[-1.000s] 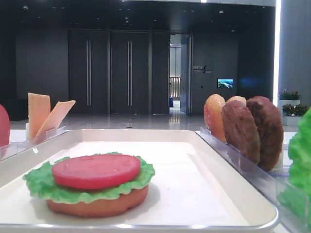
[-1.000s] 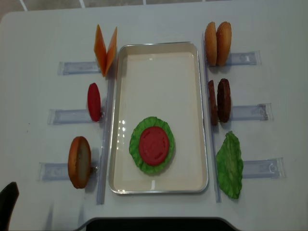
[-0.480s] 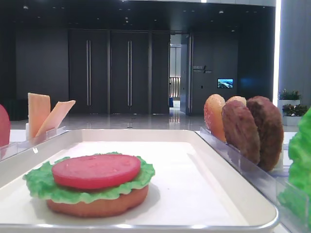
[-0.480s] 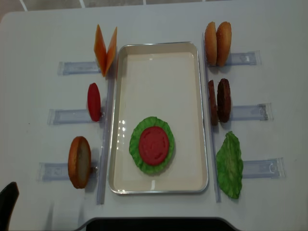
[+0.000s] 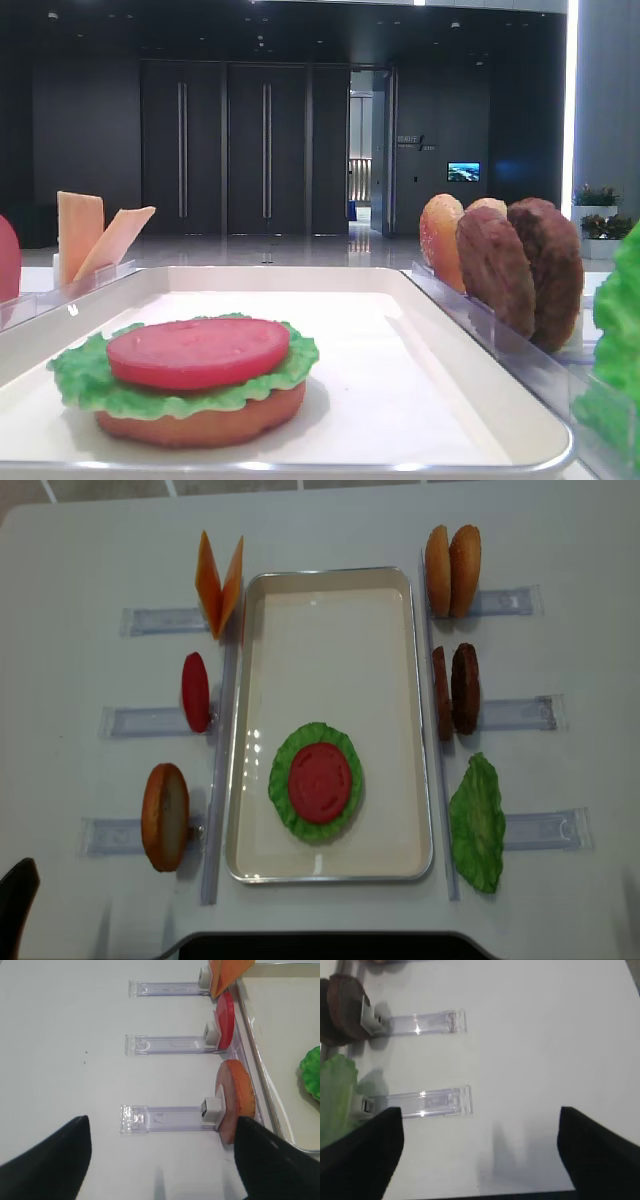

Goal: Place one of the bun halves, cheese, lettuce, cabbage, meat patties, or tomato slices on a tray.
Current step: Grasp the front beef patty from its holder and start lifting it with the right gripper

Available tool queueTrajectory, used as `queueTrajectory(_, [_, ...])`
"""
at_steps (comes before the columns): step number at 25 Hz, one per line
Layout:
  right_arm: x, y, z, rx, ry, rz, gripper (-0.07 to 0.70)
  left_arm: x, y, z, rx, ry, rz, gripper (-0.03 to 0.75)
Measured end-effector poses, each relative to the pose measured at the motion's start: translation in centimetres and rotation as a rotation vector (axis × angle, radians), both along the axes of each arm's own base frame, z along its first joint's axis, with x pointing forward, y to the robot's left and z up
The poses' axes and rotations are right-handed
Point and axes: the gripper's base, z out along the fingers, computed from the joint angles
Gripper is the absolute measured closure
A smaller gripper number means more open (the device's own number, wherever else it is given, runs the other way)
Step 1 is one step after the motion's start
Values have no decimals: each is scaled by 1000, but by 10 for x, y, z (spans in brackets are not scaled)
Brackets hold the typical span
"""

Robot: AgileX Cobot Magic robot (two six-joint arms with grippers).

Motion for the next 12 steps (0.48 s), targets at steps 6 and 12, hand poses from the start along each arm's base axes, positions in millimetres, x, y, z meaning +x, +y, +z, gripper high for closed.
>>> queueTrajectory(6, [68, -1, 17, 3, 226, 31, 40, 0, 0, 0, 0, 0, 0, 24])
queueTrajectory(12, [138, 0, 20, 42, 402, 41, 40, 0, 0, 0, 0, 0, 0, 24])
